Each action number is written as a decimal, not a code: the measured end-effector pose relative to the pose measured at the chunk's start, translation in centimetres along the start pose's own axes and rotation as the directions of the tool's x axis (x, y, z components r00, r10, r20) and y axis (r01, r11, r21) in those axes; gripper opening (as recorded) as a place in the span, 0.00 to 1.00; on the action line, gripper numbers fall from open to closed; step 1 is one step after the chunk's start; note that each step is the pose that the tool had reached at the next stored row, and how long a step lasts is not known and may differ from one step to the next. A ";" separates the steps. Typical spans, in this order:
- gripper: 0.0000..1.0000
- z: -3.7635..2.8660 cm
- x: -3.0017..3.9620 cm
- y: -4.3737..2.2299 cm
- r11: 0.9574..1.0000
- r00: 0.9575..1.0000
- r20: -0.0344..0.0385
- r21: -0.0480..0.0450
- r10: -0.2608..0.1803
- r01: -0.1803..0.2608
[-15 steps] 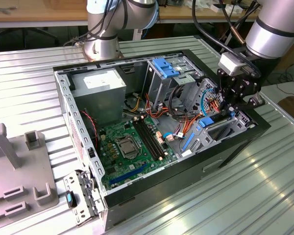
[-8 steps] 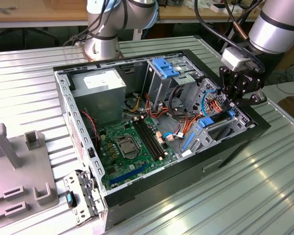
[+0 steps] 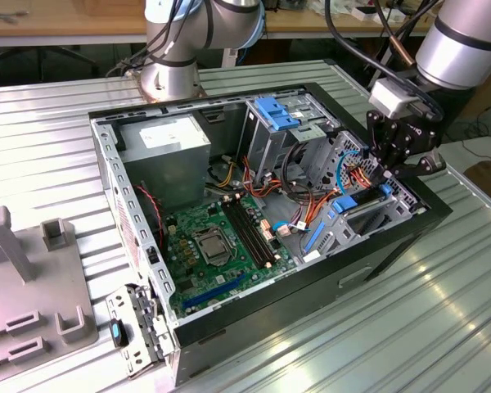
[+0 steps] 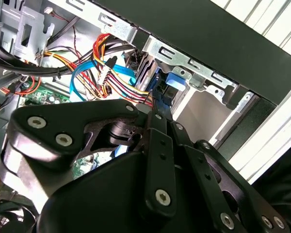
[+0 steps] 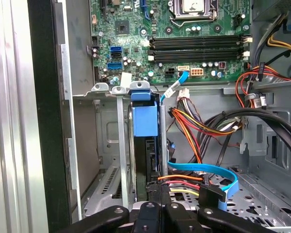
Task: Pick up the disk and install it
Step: 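Insert the first disk wire, then insert the second disk wire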
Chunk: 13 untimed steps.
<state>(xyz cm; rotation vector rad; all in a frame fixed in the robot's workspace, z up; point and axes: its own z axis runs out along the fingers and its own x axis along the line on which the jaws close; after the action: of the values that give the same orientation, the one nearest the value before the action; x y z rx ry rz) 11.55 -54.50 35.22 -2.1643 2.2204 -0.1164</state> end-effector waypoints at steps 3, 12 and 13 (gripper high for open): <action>0.11 -0.02 0.00 0.00 1.000 1.000 0.000 0.000 0.000 0.000; 0.11 -0.10 0.00 -0.01 1.000 1.000 0.000 0.000 0.000 0.000; 0.11 -0.20 0.01 -0.02 1.000 1.000 0.000 0.000 0.000 0.000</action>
<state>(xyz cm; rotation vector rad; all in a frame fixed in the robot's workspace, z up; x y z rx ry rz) 11.55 -54.50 35.42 -2.1643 2.2205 -0.1165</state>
